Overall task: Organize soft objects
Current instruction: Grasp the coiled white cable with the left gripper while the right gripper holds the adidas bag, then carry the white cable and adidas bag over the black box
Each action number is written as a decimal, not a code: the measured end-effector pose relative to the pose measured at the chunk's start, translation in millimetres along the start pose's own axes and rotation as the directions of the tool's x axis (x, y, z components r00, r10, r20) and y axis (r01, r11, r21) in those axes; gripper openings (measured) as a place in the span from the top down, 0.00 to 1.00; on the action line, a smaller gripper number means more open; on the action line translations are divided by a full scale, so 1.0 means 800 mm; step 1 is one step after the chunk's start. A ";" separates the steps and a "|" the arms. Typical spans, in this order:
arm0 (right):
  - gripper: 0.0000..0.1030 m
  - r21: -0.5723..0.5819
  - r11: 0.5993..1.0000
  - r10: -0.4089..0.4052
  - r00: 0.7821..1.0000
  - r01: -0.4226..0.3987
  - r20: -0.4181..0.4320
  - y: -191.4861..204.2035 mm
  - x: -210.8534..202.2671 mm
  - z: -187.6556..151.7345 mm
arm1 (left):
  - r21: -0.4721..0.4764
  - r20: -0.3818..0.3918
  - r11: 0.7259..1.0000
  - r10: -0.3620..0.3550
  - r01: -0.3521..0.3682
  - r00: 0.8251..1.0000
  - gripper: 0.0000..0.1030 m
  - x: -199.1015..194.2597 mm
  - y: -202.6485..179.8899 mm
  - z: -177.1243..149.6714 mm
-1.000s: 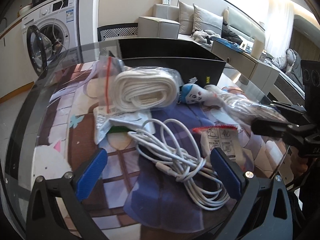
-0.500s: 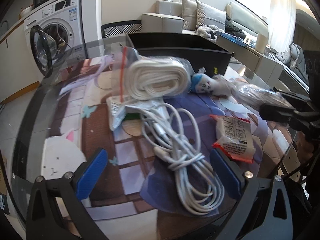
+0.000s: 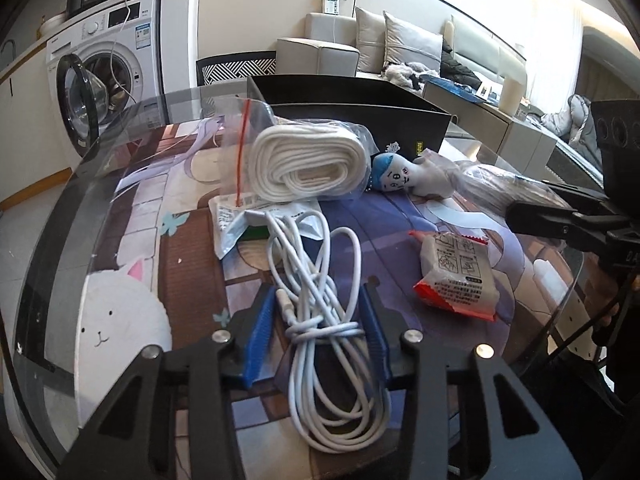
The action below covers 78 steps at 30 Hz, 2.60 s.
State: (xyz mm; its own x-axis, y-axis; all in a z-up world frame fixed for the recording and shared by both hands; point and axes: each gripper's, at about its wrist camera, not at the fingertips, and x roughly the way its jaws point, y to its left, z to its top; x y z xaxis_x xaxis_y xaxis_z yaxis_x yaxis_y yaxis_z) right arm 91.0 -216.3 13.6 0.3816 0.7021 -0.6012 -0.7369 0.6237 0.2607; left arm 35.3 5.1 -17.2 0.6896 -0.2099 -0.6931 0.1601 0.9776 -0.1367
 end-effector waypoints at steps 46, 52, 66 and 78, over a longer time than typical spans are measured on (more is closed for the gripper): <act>0.57 0.016 0.984 -0.180 0.963 0.180 0.199 0.004 -0.049 0.063 | -0.060 0.246 0.996 -0.044 0.061 0.968 0.72 -0.044 -0.002 0.110; 0.57 0.022 0.976 -0.219 0.959 0.219 0.181 -0.002 -0.044 0.080 | -0.044 0.251 0.997 -0.056 0.069 0.966 0.72 -0.030 -0.013 0.133; 0.57 -0.031 0.952 -0.299 0.950 0.303 0.090 -0.014 0.004 0.120 | -0.035 0.226 0.996 -0.067 0.077 0.972 0.72 0.004 0.001 0.177; 0.57 -0.093 0.925 -0.373 0.927 0.368 -0.040 -0.036 0.062 0.142 | -0.062 0.157 0.997 -0.029 0.040 0.987 0.72 0.064 0.016 0.194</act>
State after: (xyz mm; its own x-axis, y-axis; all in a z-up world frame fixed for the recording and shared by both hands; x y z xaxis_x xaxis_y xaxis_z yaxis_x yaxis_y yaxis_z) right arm 194.5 -160.3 62.2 0.6064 0.4046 -0.6845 -0.5930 0.8036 -0.0503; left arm 182.1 4.3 55.7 0.7870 -0.2386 -0.5689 0.1434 0.9677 -0.2074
